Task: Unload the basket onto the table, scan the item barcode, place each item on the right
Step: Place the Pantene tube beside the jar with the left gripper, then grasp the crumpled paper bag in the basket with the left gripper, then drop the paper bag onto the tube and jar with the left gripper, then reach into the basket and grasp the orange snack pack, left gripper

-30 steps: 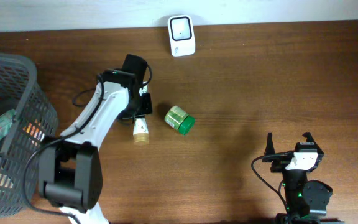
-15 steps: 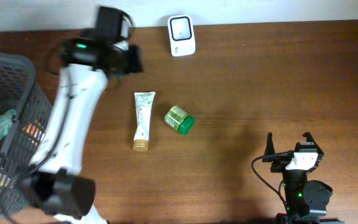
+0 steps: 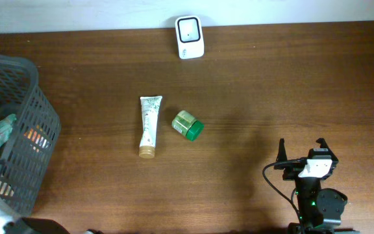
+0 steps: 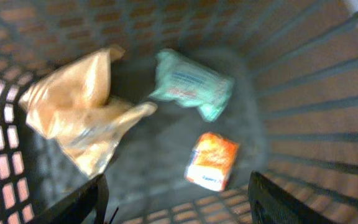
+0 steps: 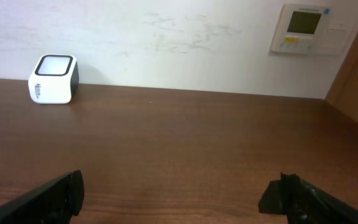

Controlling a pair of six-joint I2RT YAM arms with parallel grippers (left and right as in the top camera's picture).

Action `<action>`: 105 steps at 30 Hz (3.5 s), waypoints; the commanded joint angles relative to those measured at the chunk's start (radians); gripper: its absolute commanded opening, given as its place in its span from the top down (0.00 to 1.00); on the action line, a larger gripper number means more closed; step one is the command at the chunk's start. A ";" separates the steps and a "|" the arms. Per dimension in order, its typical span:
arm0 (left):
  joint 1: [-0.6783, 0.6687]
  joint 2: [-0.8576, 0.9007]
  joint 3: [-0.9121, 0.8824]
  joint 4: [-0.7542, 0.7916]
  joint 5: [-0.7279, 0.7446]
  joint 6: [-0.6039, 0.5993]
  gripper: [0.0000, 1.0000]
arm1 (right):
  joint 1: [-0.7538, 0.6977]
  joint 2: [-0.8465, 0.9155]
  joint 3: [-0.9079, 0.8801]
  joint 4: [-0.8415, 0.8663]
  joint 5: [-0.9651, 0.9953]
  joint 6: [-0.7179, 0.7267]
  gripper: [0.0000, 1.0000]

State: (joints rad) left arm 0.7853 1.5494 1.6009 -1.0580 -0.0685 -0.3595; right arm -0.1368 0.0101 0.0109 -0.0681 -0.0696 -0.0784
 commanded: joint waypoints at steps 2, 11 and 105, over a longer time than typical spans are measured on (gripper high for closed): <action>0.076 0.094 -0.144 0.056 -0.185 0.024 0.28 | 0.006 -0.007 -0.005 -0.004 0.001 0.009 0.02; 0.134 0.427 -0.145 0.148 -0.325 0.024 0.18 | 0.006 -0.007 -0.005 -0.004 0.001 0.009 0.02; -0.503 0.131 0.535 0.000 0.113 0.275 0.56 | 0.006 -0.007 -0.005 -0.004 0.001 0.009 0.02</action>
State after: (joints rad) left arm 0.2478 1.6958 2.1227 -1.0431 0.0513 -0.0544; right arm -0.1368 0.0101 0.0109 -0.0681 -0.0696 -0.0784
